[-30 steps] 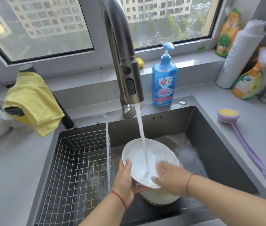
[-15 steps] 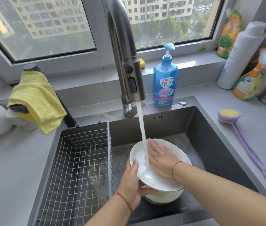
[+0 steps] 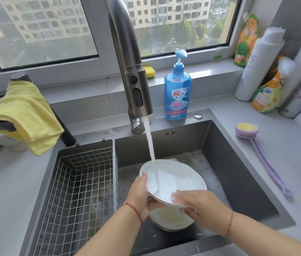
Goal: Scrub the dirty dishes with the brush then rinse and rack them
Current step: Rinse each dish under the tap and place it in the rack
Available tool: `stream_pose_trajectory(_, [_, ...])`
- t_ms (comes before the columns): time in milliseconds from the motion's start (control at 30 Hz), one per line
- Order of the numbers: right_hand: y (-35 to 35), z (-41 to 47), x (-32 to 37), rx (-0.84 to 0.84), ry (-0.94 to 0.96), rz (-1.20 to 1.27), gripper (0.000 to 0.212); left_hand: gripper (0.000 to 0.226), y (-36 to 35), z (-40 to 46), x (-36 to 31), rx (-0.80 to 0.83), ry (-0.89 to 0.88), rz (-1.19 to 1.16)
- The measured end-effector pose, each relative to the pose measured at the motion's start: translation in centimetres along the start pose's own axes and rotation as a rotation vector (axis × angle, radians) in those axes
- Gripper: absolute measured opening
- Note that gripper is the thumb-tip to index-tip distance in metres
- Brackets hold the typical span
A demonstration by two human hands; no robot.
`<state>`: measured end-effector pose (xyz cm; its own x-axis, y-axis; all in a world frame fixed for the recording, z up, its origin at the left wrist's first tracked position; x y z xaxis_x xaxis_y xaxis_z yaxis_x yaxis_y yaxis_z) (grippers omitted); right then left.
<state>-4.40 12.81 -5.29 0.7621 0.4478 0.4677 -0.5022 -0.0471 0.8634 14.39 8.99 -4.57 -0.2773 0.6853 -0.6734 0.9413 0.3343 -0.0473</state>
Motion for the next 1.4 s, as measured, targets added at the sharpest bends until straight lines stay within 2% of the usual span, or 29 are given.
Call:
stream_pose_trajectory(100, [1.3,1.0,0.6,-0.069,0.031,-0.053,0.027,0.04,-0.8,0.5,-0.2,0.003,-0.002,0.109])
stream_pose_trajectory(167, [3.0,2.0,1.6,0.021,-0.017,-0.132,0.029,0.041,-1.4,0.8,-0.5,0.028,0.018,0.18])
stream_pose_trajectory(233, [4.1,3.2,2.3,0.135,-0.089,-0.071,0.026,0.042,-1.6,1.4,-0.9,0.045,0.087,0.206])
stream_pose_trajectory(333, [5.0,5.9,3.6,0.248,-0.185,0.026,0.035,0.058,-1.1,3.0,-1.1,0.054,0.246,0.139])
stream_pose_trajectory(433, [5.6,9.0,4.0,0.308,-0.308,0.147,0.015,0.075,0.1,4.6,-0.9,0.063,0.345,0.026])
stream_pose_trajectory(533, [5.7,11.6,4.0,0.309,-0.434,0.328,0.007,0.075,1.0,5.7,-0.7,0.13,0.424,-0.183])
stream_pose_trajectory(567, [5.6,12.3,4.0,0.316,-0.444,0.352,0.014,0.074,1.2,6.0,-0.7,0.14,0.432,-0.217])
stream_pose_trajectory(633, [5.3,13.7,4.1,0.343,-0.451,0.352,0.025,0.069,1.7,6.4,-0.6,0.127,0.41,-0.245])
stream_pose_trajectory(733, [5.1,15.3,4.5,0.357,-0.46,0.365,0.015,0.06,2.3,6.7,-0.3,0.065,0.363,-0.251])
stream_pose_trajectory(833, [4.7,16.6,4.0,0.323,-0.531,0.442,0.011,0.06,2.9,7.0,0.3,0.014,0.386,-0.29])
stream_pose_trajectory(1000, [3.9,17.4,1.7,0.234,-0.859,0.767,0.038,0.053,2.8,8.0,0.7,0.007,0.407,-0.361])
stream_pose_trajectory(1133, [4.1,16.6,-0.1,0.155,-1.034,1.031,0.053,0.049,2.2,7.2,0.4,0.02,0.381,-0.416])
stream_pose_trajectory(1267, [4.5,14.8,-2.0,0.056,-1.127,1.27,0.028,0.055,1.8,6.3,-0.1,0.015,0.309,-0.443])
stream_pose_trajectory(1400, [4.1,11.7,-4.7,-0.063,-1.18,1.486,0.028,0.062,1.3,5.2,-0.9,0.098,0.242,-0.493])
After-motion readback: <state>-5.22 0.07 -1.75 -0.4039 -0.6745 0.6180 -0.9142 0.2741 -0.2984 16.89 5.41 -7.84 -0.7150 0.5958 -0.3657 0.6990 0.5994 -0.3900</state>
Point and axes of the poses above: each hand's wrist, its own z-axis towards the middle knuckle, its own y-axis out of the back of the hand, x = y × z, the point moved 1 cm from there along z, towards the middle knuckle, and after that the axes turned 13 degrees about -x, right-handed, at the moved point
